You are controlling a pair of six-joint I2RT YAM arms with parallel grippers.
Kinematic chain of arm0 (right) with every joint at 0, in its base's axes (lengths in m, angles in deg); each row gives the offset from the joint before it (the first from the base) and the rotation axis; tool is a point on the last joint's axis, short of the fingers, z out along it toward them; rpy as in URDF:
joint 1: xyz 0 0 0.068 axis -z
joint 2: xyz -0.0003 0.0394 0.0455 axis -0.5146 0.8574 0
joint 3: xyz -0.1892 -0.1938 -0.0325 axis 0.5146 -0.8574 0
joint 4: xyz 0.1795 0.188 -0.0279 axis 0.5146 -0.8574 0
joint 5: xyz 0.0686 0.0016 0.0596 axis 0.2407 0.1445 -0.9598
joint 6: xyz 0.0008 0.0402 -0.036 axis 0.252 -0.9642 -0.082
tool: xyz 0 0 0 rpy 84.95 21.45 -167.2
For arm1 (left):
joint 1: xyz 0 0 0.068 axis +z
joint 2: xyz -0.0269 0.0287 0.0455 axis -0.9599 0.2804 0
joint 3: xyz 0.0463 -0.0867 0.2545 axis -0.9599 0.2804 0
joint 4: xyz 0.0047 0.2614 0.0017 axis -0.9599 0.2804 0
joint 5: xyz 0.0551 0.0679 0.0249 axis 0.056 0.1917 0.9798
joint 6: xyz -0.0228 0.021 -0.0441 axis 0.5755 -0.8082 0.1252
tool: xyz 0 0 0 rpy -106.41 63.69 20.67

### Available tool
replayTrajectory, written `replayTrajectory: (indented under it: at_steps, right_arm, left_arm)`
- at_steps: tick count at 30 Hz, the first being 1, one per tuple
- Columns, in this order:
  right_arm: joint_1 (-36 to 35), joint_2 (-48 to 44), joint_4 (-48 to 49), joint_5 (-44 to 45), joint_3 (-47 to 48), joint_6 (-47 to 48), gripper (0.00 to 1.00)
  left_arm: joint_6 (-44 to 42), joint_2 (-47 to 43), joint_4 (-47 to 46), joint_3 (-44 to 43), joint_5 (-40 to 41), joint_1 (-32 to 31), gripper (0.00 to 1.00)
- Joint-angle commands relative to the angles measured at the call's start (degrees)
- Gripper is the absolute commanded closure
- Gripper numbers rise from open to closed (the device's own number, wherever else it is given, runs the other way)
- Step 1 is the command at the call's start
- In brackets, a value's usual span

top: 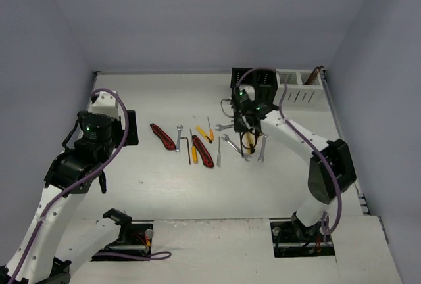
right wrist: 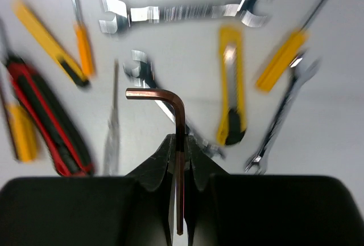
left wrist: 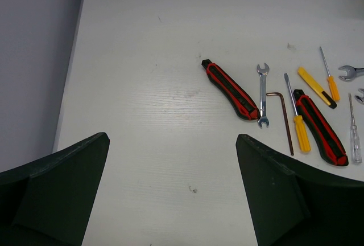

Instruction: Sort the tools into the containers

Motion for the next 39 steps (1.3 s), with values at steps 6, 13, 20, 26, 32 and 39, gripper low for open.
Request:
replayTrajectory:
  at_steps: [6, 13, 20, 26, 32, 39]
  right_arm:
    - [22.8, -9.2, 17.6, 8.9, 16.9, 7.5, 1.00]
    - [34.4, -3.5, 40.5, 8.3, 16.7, 7.3, 1.00]
    - [40.1, 6.9, 49.5, 4.9, 22.5, 8.1, 1.00]
    - [41.8, 16.4, 50.7, 3.8, 28.6, 10.9, 1.00]
    - [42.2, 23.0, 50.7, 1.2, 31.2, 10.9, 1.00]
    - [42.1, 25.6, 50.8, 1.0, 28.2, 11.0, 0.92]
  left_arm:
    - [0.2, 0.3, -1.8, -0.1, 0.9, 0.0, 0.09]
    - [1.8, 0.6, -1.8, 0.6, 0.3, -0.1, 0.09]
    - [2.8, 1.0, -2.0, 1.6, 0.1, -0.1, 0.09]
    - [1.8, 0.9, -2.0, 1.9, 2.0, 0.0, 0.09]
    - [2.0, 1.9, -1.9, 1.8, 2.8, 0.0, 0.09]
    - [2.6, 3.7, -1.9, 1.2, 2.8, 0.0, 0.09]
